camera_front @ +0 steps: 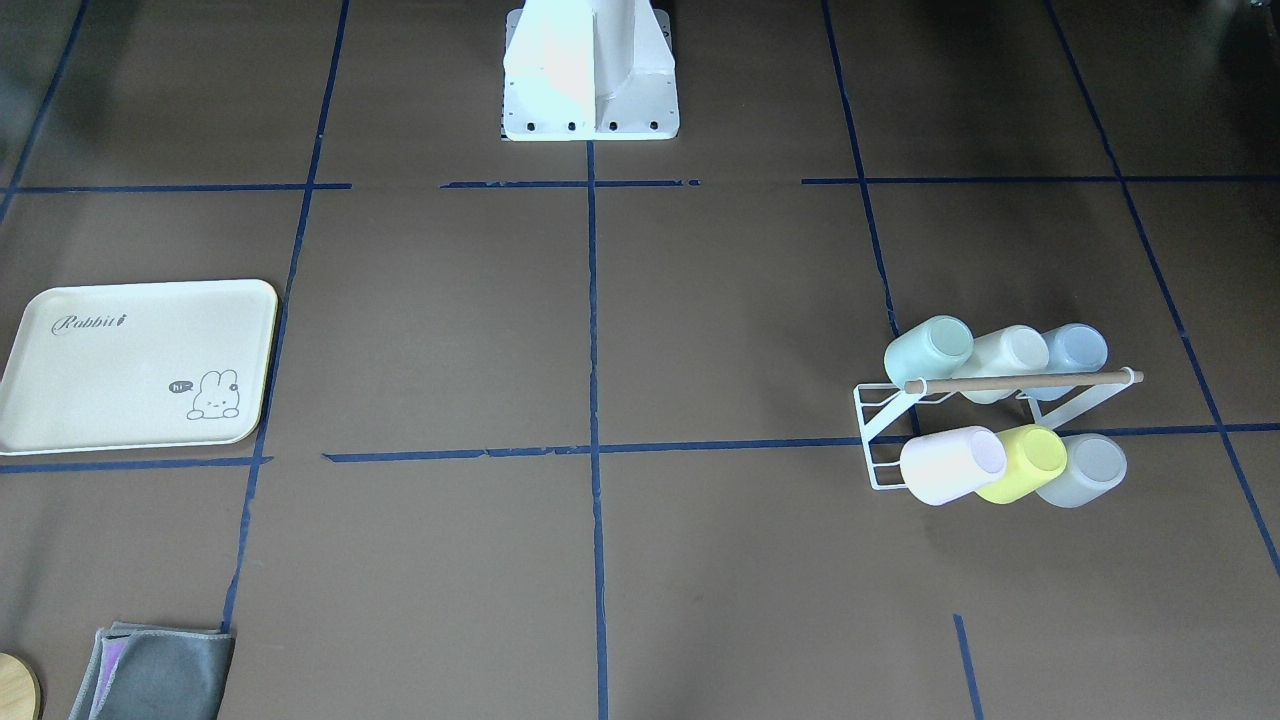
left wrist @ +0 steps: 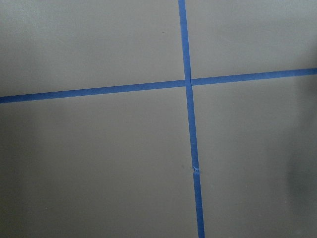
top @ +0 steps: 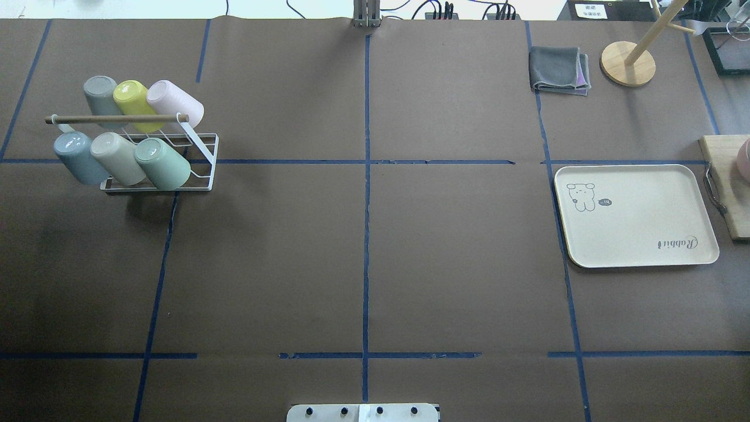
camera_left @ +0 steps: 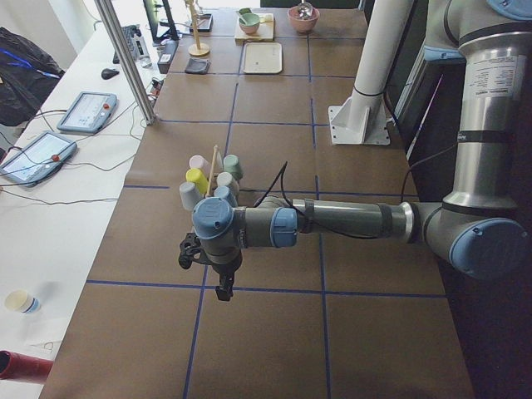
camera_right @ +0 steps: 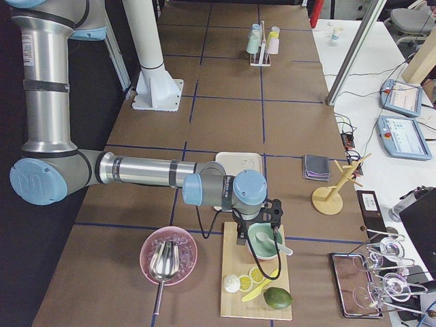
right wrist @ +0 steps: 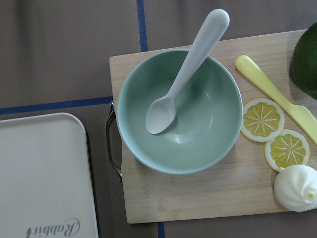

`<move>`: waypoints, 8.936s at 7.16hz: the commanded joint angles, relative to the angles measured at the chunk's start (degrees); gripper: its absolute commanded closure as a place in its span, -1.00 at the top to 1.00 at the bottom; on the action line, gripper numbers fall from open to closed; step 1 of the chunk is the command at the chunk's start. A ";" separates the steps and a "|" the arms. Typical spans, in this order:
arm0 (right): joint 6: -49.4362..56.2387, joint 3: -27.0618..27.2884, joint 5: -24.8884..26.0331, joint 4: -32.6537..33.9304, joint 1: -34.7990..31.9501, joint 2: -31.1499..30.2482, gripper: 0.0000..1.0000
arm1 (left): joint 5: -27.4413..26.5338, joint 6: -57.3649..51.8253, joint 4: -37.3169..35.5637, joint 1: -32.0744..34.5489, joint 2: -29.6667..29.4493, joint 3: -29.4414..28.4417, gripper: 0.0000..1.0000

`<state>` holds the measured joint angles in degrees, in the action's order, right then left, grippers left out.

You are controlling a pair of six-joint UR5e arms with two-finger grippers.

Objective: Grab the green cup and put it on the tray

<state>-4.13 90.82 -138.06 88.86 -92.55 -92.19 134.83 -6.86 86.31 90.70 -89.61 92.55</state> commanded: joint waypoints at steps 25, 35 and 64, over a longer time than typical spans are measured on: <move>-36.54 2.35 6.22 -30.59 24.94 -7.65 0.99 | -0.18 0.00 -0.09 0.17 0.93 4.39 1.00; -36.39 -4.51 6.22 -33.05 29.79 -5.54 0.54 | -0.18 0.00 -0.09 0.17 0.49 4.31 1.00; -69.89 6.21 2.84 -44.30 35.99 11.74 -1.00 | -0.18 0.09 -0.35 0.26 -0.21 4.31 1.00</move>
<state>-66.83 96.72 -138.86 44.53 -61.57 -84.25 134.63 -6.77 85.96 90.97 -89.88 96.86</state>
